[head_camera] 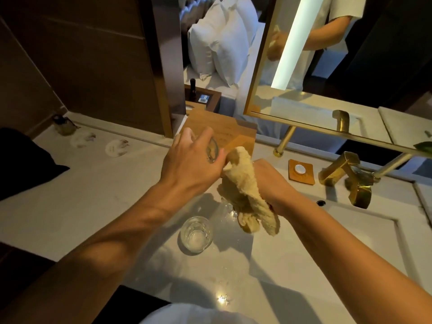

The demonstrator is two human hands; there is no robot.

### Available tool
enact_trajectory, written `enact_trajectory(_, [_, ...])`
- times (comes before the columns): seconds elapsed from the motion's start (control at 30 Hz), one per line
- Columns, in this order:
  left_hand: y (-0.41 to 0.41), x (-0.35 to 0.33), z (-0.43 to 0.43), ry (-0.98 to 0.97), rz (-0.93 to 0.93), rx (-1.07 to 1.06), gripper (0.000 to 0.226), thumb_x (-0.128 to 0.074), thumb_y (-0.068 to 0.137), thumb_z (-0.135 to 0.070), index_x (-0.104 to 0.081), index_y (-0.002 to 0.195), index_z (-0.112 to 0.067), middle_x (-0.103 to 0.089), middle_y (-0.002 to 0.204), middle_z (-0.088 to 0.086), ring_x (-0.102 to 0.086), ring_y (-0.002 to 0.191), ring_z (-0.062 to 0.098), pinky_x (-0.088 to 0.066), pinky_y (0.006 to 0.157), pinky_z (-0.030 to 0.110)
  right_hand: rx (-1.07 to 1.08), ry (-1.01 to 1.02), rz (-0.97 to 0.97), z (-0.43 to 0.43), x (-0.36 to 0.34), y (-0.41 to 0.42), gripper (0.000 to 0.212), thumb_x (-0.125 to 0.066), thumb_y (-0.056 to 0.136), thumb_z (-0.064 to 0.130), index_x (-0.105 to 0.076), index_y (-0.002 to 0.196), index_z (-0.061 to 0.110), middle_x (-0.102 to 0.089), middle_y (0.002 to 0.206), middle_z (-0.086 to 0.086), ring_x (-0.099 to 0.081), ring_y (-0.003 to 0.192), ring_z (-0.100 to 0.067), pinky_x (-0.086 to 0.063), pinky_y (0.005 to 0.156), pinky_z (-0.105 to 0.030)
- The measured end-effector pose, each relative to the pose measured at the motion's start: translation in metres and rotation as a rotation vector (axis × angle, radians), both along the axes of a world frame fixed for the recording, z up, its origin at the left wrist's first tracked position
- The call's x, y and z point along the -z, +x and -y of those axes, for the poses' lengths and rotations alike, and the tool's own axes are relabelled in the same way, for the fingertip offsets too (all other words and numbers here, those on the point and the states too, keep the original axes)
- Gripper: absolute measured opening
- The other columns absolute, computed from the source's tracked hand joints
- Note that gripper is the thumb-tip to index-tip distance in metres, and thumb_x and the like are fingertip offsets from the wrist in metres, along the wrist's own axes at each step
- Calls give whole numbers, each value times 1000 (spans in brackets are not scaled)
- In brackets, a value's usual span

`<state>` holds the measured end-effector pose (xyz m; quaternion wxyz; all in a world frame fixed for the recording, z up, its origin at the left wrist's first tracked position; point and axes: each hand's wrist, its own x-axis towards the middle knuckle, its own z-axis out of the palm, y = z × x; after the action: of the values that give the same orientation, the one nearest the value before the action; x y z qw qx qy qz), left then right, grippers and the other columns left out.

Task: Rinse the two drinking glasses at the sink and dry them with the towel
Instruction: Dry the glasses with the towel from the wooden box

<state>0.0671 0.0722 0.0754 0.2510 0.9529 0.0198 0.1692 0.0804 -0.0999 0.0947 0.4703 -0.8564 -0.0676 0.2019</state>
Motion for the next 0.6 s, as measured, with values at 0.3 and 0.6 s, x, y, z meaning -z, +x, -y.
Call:
enact_trajectory(0.3, [24,62,-53,151,-428,-83,44,-48,92,-59,-46,122,-27,-49,127,13,-48,117,32,-49,92,46,165,345,-373,3,21,2,35,-52,99,47,-67,115,19,-76,107,-9,-71,99,-28,-56,92,-44])
enact_trajectory(0.6, [17,118,-52,148,-601,-40,50,-58,88,-59,-45,123,-25,-48,125,13,-44,118,34,-46,96,46,285,474,-530,8,50,3,36,-57,97,42,-69,119,16,-76,108,-12,-72,99,-29,-56,83,-39])
